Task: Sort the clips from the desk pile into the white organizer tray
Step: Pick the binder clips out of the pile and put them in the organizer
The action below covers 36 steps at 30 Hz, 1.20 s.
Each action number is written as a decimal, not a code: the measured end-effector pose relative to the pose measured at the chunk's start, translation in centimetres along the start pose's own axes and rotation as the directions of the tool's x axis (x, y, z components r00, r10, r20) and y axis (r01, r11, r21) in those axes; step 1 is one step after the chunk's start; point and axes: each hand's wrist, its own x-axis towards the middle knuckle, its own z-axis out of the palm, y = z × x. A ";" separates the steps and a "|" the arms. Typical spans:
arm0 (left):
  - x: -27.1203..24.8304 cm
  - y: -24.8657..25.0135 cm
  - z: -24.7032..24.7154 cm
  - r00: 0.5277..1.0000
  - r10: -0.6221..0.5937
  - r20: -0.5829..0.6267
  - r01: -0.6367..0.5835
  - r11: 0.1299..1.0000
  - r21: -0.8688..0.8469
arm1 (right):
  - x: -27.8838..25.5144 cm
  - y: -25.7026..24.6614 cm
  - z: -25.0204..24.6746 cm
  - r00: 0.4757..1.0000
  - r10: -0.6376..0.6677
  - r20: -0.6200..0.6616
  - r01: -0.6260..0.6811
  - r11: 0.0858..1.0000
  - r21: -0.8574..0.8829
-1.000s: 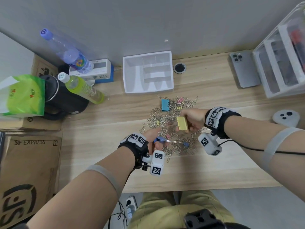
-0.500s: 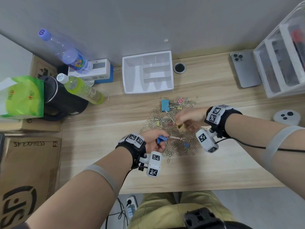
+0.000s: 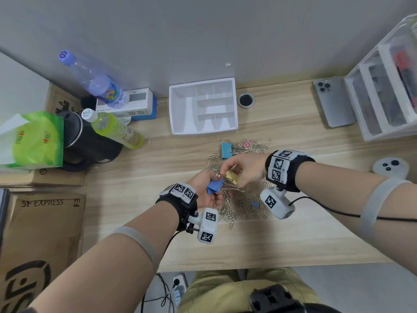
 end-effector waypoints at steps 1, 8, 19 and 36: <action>0.0 0.1 0.0 1.000 0.000 -0.002 0.000 1.000 -0.003 | 0.2 0.1 0.1 1.000 0.010 0.015 -0.010 0.999 0.042; -0.1 0.0 -0.2 0.998 -0.058 0.032 0.059 0.998 -0.007 | 0.7 0.4 0.6 0.985 0.001 -0.173 0.023 0.990 0.136; 0.1 0.4 -1.1 0.967 -0.131 0.220 0.167 0.974 -0.153 | 1.6 -0.1 0.3 0.914 -0.070 -0.399 0.169 0.961 0.217; 0.1 1.1 -2.1 0.994 0.034 0.105 -0.005 0.966 -0.258 | 2.5 -0.6 0.6 0.948 -0.052 -0.314 0.092 0.989 0.116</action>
